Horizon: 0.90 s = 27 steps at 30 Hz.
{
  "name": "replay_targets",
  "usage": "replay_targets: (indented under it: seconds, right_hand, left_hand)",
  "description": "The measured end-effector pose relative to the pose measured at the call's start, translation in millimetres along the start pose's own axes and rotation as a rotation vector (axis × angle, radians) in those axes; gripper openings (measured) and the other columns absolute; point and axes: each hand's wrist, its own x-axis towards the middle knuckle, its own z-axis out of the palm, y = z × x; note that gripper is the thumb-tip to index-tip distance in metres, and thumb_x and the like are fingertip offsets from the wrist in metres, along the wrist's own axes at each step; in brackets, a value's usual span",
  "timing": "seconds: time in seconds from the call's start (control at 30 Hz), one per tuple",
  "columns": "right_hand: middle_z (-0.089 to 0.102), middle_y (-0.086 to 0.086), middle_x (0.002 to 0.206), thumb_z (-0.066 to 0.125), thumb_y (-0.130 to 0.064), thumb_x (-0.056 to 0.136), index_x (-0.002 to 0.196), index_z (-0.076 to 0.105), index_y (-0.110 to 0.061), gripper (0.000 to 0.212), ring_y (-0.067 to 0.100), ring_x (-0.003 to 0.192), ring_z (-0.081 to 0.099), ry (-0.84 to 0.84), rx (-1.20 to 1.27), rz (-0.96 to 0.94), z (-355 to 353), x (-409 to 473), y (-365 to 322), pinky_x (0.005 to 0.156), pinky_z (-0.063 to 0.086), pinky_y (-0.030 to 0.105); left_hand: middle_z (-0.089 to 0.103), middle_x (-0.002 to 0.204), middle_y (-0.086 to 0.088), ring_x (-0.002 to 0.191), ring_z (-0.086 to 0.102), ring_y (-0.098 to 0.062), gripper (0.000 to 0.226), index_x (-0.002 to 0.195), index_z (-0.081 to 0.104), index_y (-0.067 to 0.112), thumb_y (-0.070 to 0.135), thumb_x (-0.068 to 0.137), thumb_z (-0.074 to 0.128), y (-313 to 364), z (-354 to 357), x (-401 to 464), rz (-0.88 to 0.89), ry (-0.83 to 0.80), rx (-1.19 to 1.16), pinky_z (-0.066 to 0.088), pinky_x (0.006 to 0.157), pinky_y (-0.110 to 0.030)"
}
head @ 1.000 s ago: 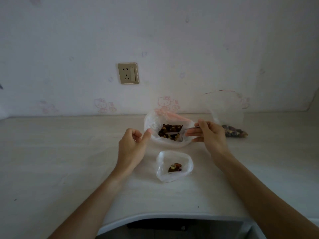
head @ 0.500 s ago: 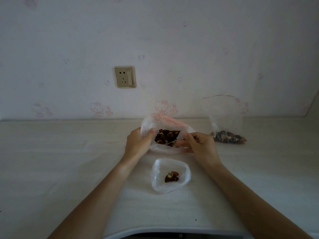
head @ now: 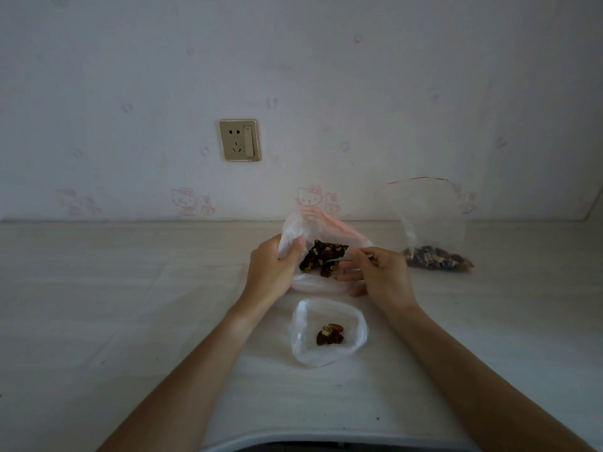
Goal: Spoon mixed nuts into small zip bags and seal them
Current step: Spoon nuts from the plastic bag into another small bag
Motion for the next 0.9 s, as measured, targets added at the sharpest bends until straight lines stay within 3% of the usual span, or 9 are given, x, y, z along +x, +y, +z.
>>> replay_targets:
  seconds: [0.1,0.2,0.27,0.37,0.47,0.53,0.63,0.73,0.9]
  right_hand:
    - [0.080,0.004,0.082,0.056,-0.017,0.105,0.100,0.073,-0.011,0.019,0.024,0.070,0.078,0.028,0.037,0.036,-1.7,-0.8,-2.0,0.051,0.062,0.036]
    - [0.080,0.006,0.083,0.054,-0.018,0.106,0.099,0.071,-0.011,0.020,0.026,0.070,0.078,0.060,0.065,0.041,-4.4,-2.8,-4.9,0.051,0.062,0.038]
    - [0.079,0.007,0.083,0.054,-0.019,0.106,0.098,0.070,-0.011,0.020,0.026,0.071,0.078,0.075,0.082,0.041,-6.2,-5.2,-6.6,0.051,0.062,0.038]
    - [0.080,0.006,0.082,0.053,-0.019,0.107,0.098,0.070,-0.010,0.022,0.025,0.072,0.078,0.090,0.099,0.036,-9.3,-9.0,-9.4,0.051,0.062,0.036]
    - [0.080,0.006,0.082,0.053,-0.019,0.107,0.099,0.071,-0.009,0.022,0.024,0.073,0.078,0.101,0.109,0.030,-13.6,-13.3,-11.4,0.050,0.060,0.034]
    - [0.080,0.006,0.083,0.053,-0.020,0.107,0.101,0.070,-0.009,0.021,0.025,0.075,0.079,0.101,0.121,0.036,-15.6,-16.0,-12.5,0.050,0.059,0.034]
    - [0.080,0.007,0.084,0.052,-0.020,0.107,0.103,0.070,-0.007,0.022,0.025,0.077,0.079,0.097,0.129,0.040,-18.1,-19.2,-16.6,0.051,0.060,0.033]
    - [0.080,0.007,0.084,0.053,-0.020,0.107,0.100,0.071,-0.007,0.023,0.024,0.078,0.079,0.086,0.142,0.022,-21.6,-22.5,-25.7,0.052,0.060,0.032]
    - [0.079,0.012,0.085,0.053,-0.019,0.107,0.101,0.070,-0.003,0.024,0.027,0.080,0.079,0.058,0.186,0.028,-39.2,-33.7,-46.7,0.051,0.060,0.032]
  left_hand:
    - [0.064,0.060,0.008,0.053,0.058,-0.003,0.031,0.075,0.069,0.032,0.043,0.103,0.059,0.5,-3.1,-0.8,-0.004,0.006,0.010,0.043,0.054,-0.015]
    - [0.071,0.073,-0.008,0.066,0.067,-0.020,0.037,0.081,0.069,0.018,0.046,0.102,0.057,1.8,-6.4,-1.7,-0.038,0.006,0.032,0.052,0.063,-0.032]
    - [0.064,0.069,-0.010,0.061,0.060,-0.020,0.045,0.078,0.061,0.010,0.048,0.100,0.057,1.9,-8.9,-2.3,-0.062,0.016,0.037,0.050,0.062,-0.037]
    - [0.050,0.067,-0.002,0.061,0.048,-0.015,0.048,0.075,0.051,0.012,0.054,0.097,0.060,0.9,-16.2,-5.4,-0.096,0.024,0.080,0.042,0.061,-0.034]
    - [0.063,0.094,0.005,0.086,0.062,-0.011,0.044,0.095,0.058,0.018,0.061,0.092,0.064,0.8,-25.9,-13.3,-0.124,0.058,0.130,0.052,0.078,-0.033]
    - [0.059,0.108,0.007,0.098,0.062,-0.014,0.045,0.108,0.053,0.023,0.060,0.089,0.068,4.8,-33.0,-20.7,-0.124,0.108,0.158,0.054,0.088,-0.036]
    - [0.059,0.105,0.008,0.090,0.064,-0.013,0.039,0.106,0.054,0.022,0.052,0.089,0.072,12.1,-41.6,-33.9,-0.083,0.109,0.146,0.053,0.081,-0.032]
    - [0.067,0.095,0.012,0.078,0.064,-0.001,0.024,0.095,0.063,0.029,0.051,0.091,0.071,16.5,-44.4,-53.7,-0.018,-0.042,0.094,0.045,0.065,-0.013]
    - [0.071,0.092,0.020,0.078,0.064,0.008,0.027,0.094,0.072,0.036,0.063,0.089,0.067,16.6,-38.5,-76.5,-0.001,-0.270,0.145,0.044,0.064,-0.008]
